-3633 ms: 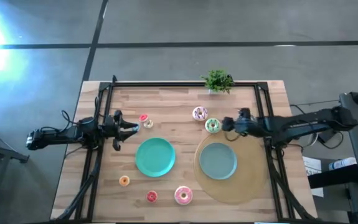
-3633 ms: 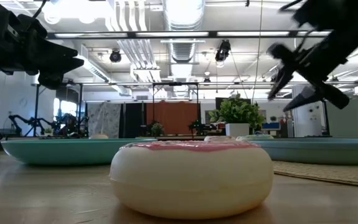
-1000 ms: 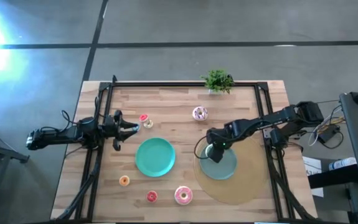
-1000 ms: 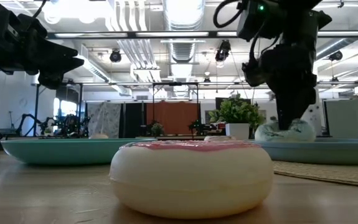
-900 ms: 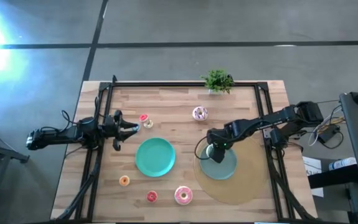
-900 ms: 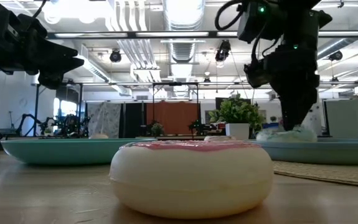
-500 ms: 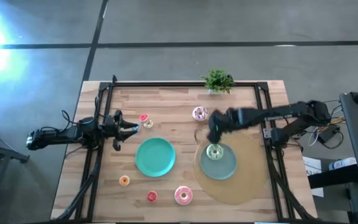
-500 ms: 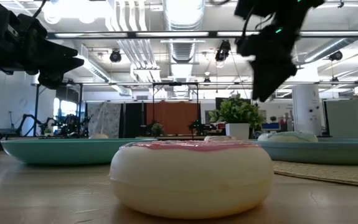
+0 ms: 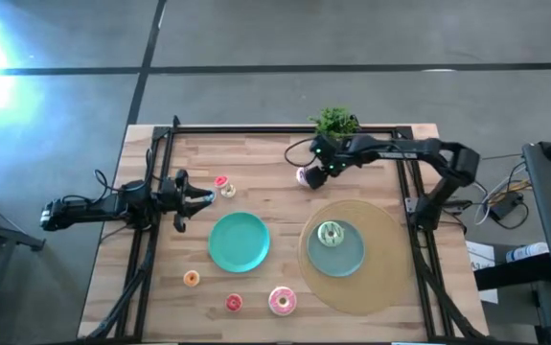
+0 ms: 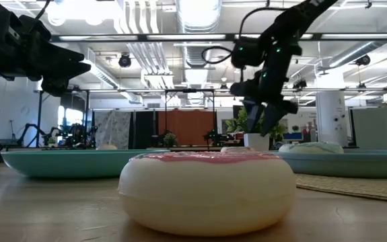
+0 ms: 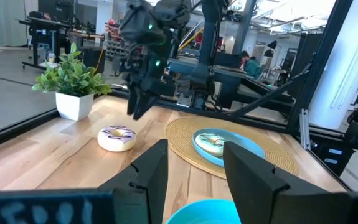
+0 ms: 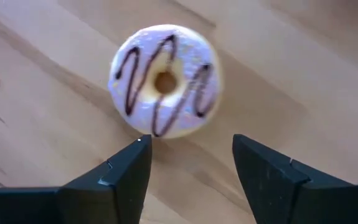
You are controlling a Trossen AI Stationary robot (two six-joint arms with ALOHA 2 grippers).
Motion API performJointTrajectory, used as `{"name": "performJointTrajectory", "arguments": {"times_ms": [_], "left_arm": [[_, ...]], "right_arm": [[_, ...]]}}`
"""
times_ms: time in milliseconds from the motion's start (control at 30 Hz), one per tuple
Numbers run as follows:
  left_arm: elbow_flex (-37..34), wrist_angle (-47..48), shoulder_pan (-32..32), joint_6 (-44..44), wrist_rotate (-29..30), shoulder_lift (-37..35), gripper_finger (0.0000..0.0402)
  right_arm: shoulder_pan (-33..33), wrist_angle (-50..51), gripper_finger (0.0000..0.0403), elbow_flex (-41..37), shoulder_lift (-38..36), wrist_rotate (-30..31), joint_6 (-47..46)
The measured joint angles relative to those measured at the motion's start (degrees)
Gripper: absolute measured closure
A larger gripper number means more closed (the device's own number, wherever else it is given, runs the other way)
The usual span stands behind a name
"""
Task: Pick & Place donuts
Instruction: Put the big purple donut on the blue plate
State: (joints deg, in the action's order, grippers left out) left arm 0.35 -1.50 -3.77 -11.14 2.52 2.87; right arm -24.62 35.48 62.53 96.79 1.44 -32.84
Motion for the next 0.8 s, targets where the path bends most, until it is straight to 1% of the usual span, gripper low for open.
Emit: {"name": "performJointTrajectory", "arguments": {"times_ms": [133,200,333,433,567,633,733,800], "left_arm": [[0.0,0.0,0.0,0.0,0.0,0.0,0.0273],[0.0,0.0,0.0,0.0,0.0,0.0,0.0273],[0.0,0.0,0.0,0.0,0.0,0.0,0.0273],[0.0,0.0,0.0,0.0,0.0,0.0,0.0273],[0.0,0.0,0.0,0.0,0.0,0.0,0.0273],[0.0,0.0,0.0,0.0,0.0,0.0,0.0273],[0.0,0.0,0.0,0.0,0.1,0.0,0.0273],[0.0,0.0,0.0,0.0,0.1,0.0,0.0273]], "right_arm": [[-0.1,-0.2,0.0167,4.1,5.5,0.3,0.1],[-0.1,0.2,0.0159,5.9,7.8,1.7,0.3],[-0.4,1.2,0.0148,8.6,10.4,2.6,0.4],[-1.1,3.1,0.0148,9.3,11.9,3.3,1.6],[-2.3,2.8,0.0158,9.3,13.9,3.1,3.5],[-3.1,2.1,0.0167,9.3,15.2,2.0,4.2],[-4.2,1.8,0.0191,9.8,16.3,-1.6,4.6],[-4.4,2.2,0.0216,10.2,16.6,-3.5,4.8]]}}
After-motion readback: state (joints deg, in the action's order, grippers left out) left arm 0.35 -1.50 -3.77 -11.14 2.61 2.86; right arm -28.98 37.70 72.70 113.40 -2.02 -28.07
